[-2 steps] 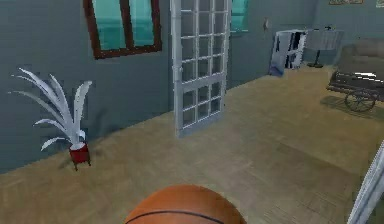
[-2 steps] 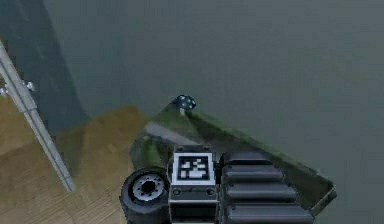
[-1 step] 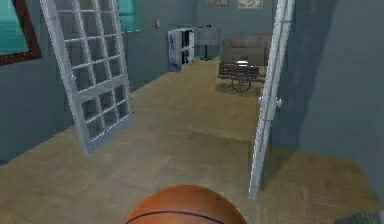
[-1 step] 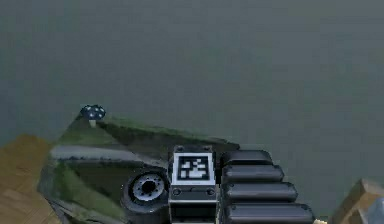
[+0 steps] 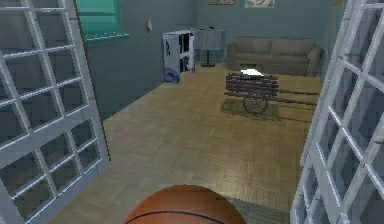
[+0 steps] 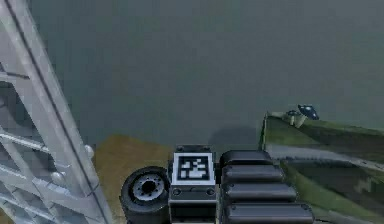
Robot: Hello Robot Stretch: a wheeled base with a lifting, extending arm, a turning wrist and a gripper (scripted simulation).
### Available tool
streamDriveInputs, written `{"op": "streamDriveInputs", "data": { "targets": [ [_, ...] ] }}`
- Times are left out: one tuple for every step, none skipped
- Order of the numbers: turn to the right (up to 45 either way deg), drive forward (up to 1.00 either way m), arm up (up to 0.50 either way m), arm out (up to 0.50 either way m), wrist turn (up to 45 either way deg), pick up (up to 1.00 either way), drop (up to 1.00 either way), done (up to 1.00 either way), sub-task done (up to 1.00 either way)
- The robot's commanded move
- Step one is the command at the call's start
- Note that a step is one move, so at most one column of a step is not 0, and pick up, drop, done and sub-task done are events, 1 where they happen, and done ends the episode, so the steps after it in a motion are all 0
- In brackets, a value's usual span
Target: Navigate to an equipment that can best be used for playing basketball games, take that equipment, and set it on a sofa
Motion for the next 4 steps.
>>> {"op": "streamDriveInputs", "data": {
  "targets": [
    [6.0,0.0,0.0,0.0,0.0,0.0,0.0,0.0,0.0],
    [3.0,0.0,0.0,0.0,0.0,0.0,0.0,0.0,0.0],
    [-42.0,0.0,0.0,0.0,0.0,0.0,0.0,0.0,0.0],
    [0.0,0.5,0.0,0.0,0.0,0.0,0.0,0.0,0.0]
  ]
}}
